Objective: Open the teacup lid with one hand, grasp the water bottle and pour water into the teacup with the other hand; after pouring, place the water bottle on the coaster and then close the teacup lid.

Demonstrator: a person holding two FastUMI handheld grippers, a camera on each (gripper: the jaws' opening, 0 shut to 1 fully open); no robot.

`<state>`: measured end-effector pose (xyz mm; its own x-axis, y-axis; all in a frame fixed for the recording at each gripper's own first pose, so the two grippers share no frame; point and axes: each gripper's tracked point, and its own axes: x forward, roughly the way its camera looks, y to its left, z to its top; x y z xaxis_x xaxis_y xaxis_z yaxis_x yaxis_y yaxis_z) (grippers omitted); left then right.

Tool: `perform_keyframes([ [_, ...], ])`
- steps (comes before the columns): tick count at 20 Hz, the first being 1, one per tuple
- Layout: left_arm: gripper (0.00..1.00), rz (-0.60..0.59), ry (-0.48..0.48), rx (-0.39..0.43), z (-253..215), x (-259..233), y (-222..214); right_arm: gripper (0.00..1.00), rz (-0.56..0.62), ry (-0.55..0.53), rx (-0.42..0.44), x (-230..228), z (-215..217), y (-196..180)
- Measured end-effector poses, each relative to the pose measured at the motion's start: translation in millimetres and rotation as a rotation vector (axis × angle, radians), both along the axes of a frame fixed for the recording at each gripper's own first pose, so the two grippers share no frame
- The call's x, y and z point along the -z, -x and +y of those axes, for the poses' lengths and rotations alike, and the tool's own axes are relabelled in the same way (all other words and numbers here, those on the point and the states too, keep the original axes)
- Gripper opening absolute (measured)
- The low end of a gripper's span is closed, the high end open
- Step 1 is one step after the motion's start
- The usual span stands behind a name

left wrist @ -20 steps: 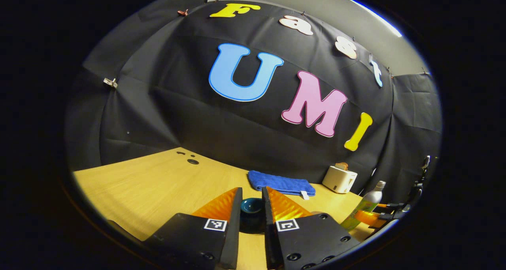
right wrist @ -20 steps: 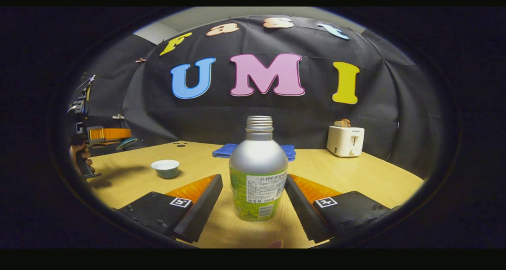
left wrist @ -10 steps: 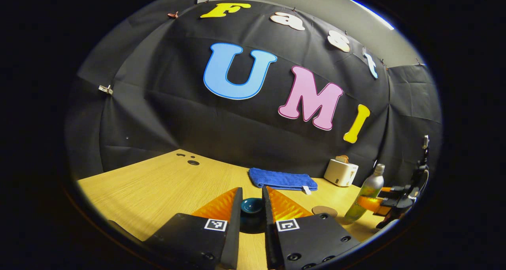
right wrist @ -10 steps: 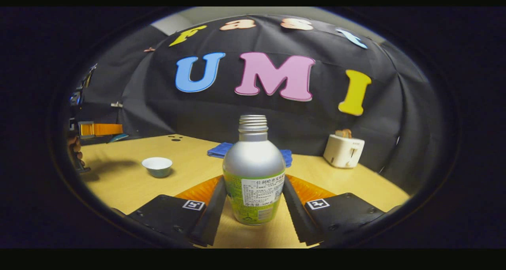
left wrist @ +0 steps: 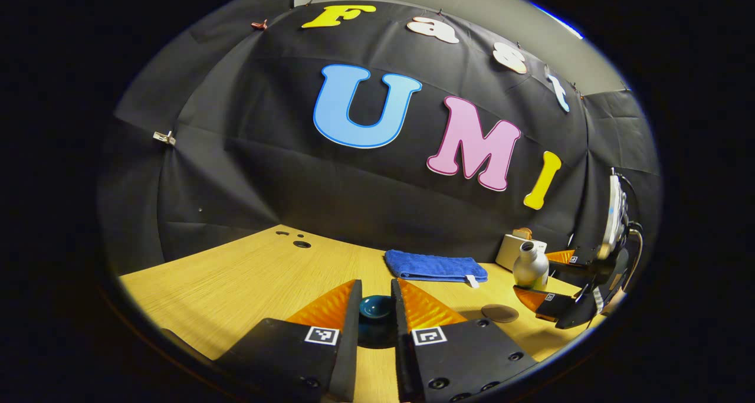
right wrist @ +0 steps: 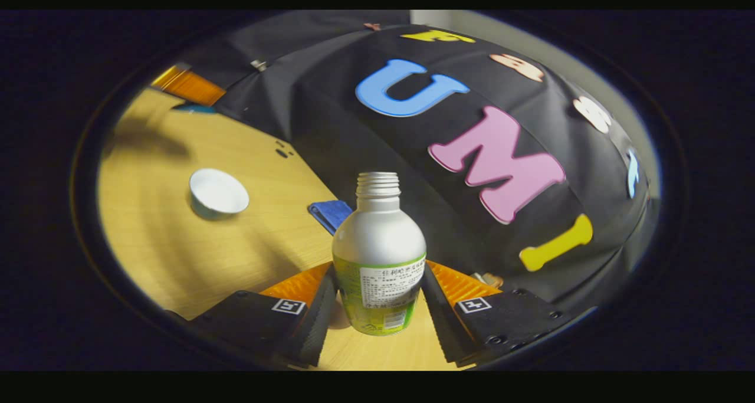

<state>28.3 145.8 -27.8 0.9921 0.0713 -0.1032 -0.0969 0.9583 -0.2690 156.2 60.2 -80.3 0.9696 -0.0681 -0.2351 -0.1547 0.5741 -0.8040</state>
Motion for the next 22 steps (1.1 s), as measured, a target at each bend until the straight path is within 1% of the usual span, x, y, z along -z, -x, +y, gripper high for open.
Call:
perform_keyframes([
  [1, 0.31, 0.002, 0.004, -0.002, 1.5, 1.0, -0.2, 0.78, 0.001, 0.065, -0.021, 3.1, 2.4, -2.1],
  [3, 0.31, 0.0, 0.022, 0.0, 2.5, 2.2, -0.6, 0.78, 0.001, 0.159, -0.057, 2.6, 9.5, -7.8],
  [7, 0.3, 0.009, 0.041, 0.001, 4.8, 8.4, -2.2, 0.78, -0.001, 0.307, -0.121, 6.6, 20.8, -11.1],
  [11, 0.31, 0.014, 0.045, 0.002, 5.4, 10.7, -3.5, 0.77, -0.005, 0.456, -0.184, 9.0, 36.9, -26.5],
  [15, 0.31, 0.022, 0.045, -0.005, 6.8, 12.0, -2.6, 0.77, -0.011, 0.553, -0.227, 10.9, 46.3, -28.5],
  [16, 0.31, 0.023, 0.048, -0.005, 7.2, 12.2, -3.1, 0.81, -0.009, 0.57, -0.235, 12.4, 47.1, -30.7],
  [17, 0.31, 0.023, 0.049, -0.003, 6.1, 13.2, -3.7, 0.77, -0.01, 0.592, -0.243, 13.3, 47.8, -31.8],
  [22, 0.31, 0.023, 0.055, 0.005, 3.6, 12.1, -2.5, 0.77, -0.004, 0.726, -0.303, 17.5, 61.1, -32.1],
])
